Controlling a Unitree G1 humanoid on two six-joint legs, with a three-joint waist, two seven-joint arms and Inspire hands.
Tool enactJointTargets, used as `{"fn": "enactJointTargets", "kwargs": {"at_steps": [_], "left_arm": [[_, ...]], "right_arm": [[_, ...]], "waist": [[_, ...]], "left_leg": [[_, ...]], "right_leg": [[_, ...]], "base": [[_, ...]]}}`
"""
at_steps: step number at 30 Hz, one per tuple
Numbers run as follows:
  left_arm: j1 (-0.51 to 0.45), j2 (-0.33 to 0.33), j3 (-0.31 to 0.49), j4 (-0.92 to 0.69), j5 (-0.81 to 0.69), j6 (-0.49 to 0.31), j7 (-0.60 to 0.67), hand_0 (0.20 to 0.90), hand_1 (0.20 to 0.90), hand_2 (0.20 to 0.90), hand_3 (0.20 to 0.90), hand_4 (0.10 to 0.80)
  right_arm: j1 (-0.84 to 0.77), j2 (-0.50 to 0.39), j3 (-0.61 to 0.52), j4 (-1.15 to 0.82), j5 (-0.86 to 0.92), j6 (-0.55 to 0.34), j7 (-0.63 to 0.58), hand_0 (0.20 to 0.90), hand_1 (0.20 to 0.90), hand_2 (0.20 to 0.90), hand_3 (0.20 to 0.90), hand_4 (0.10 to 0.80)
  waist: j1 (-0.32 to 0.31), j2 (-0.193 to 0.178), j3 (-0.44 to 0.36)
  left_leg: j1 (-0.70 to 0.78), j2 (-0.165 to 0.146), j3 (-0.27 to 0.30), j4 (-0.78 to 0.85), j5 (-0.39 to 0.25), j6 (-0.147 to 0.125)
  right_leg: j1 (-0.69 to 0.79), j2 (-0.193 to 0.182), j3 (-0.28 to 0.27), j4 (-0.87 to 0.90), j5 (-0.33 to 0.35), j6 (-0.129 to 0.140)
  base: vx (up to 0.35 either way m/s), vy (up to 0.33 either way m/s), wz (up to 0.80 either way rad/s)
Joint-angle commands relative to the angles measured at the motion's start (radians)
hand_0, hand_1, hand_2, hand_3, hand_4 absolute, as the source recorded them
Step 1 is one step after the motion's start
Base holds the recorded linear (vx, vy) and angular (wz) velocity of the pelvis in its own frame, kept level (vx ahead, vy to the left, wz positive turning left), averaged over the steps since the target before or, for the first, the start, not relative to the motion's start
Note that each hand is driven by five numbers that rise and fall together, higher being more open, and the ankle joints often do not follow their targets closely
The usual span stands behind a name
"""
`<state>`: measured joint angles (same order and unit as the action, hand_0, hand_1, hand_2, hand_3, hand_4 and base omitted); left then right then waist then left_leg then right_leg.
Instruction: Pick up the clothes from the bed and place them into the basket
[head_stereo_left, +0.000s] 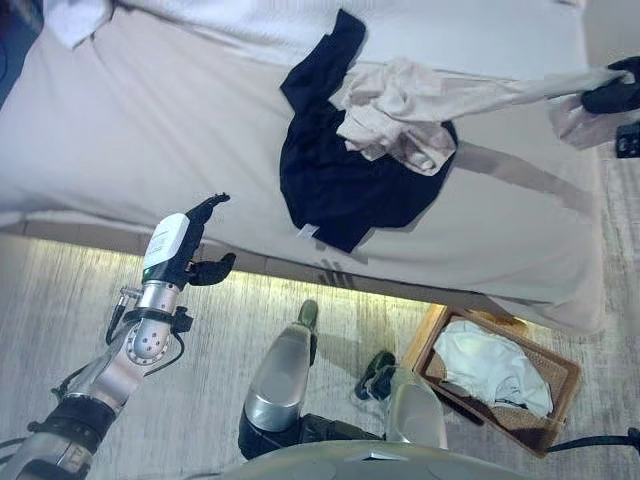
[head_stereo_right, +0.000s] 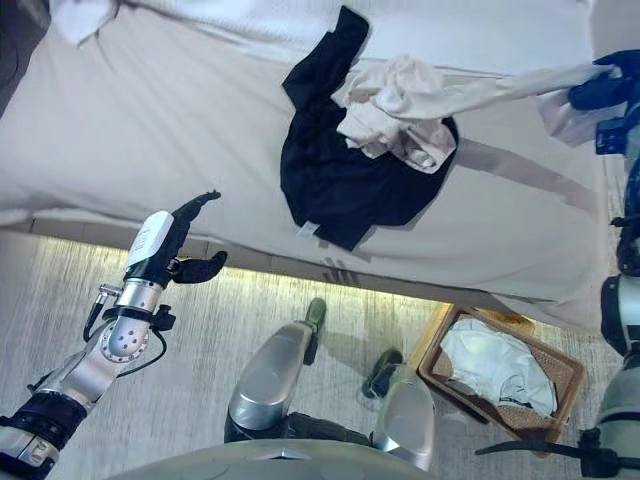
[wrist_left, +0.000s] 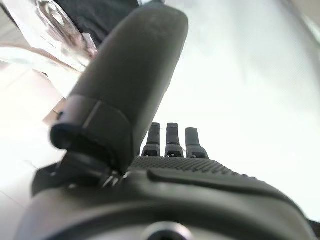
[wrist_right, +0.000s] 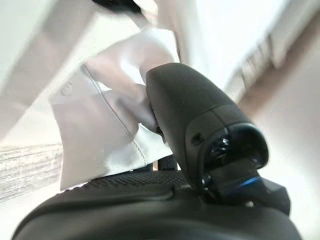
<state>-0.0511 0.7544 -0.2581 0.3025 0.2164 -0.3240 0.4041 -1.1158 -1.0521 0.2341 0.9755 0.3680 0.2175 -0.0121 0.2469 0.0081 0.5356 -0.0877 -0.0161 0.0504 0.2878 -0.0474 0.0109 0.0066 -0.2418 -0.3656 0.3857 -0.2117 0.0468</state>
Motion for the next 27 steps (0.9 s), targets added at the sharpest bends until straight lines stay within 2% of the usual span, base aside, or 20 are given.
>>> {"fn": "enactJointTargets", "kwargs": {"at_steps": [1, 6, 10, 15, 27], "left_arm": [[0.029, -0.019, 0.029, 0.037, -0.020, -0.028, 0.017, 0.900, 0.900, 0.900, 0.900, 0.800], [0.013, -0.019, 0.003, 0.095, -0.011, -0.021, 0.029, 0.900, 0.900, 0.900, 0.900, 0.800], [-0.015, -0.032, -0.025, 0.172, -0.005, 0.002, 0.036, 0.900, 0.900, 0.900, 0.900, 0.800], [-0.061, -0.050, -0.043, 0.278, -0.028, -0.013, 0.024, 0.900, 0.900, 0.900, 0.900, 0.800], [-0.099, -0.110, -0.035, 0.437, -0.026, -0.019, 0.016, 0.900, 0.900, 0.900, 0.900, 0.800]], "right_arm": [[-0.004, -0.084, 0.047, -0.063, -0.005, -0.111, -0.011, 0.300, 0.300, 0.300, 0.200, 0.100], [0.003, -0.147, 0.047, -0.072, 0.023, -0.127, -0.014, 0.300, 0.300, 0.300, 0.200, 0.100], [-0.028, -0.205, 0.056, -0.071, 0.050, -0.135, 0.003, 0.300, 0.300, 0.300, 0.200, 0.100], [-0.069, -0.283, 0.077, -0.101, 0.089, -0.119, -0.014, 0.300, 0.300, 0.300, 0.200, 0.100], [-0.007, -0.423, 0.002, -0.234, 0.127, -0.076, -0.092, 0.300, 0.300, 0.300, 0.200, 0.100]], "waist": [[-0.052, -0.049, -0.290], [-0.108, -0.070, -0.345], [-0.150, -0.080, -0.381], [-0.207, -0.090, -0.423], [-0.318, -0.112, -0.467]], "left_leg": [[0.040, 0.018, 0.052, -0.020, -0.112, -0.012], [0.105, 0.036, 0.089, -0.107, -0.085, -0.023], [0.143, 0.040, 0.117, -0.171, -0.067, -0.029], [0.179, 0.044, 0.146, -0.263, -0.033, -0.035], [0.208, 0.058, 0.215, -0.307, -0.033, -0.035]], "right_leg": [[0.003, 0.057, 0.000, -0.052, 0.027, -0.018], [0.033, 0.088, 0.042, -0.146, 0.073, 0.003], [0.046, 0.107, 0.068, -0.206, 0.103, 0.017], [0.049, 0.129, 0.098, -0.263, 0.143, 0.037], [0.032, 0.161, 0.193, -0.362, 0.198, 0.052]], "base": [[0.017, -0.019, -0.16], [-0.024, -0.019, -0.28], [-0.037, -0.011, -0.29], [-0.009, -0.027, -0.35], [0.004, -0.026, -0.34]]}}
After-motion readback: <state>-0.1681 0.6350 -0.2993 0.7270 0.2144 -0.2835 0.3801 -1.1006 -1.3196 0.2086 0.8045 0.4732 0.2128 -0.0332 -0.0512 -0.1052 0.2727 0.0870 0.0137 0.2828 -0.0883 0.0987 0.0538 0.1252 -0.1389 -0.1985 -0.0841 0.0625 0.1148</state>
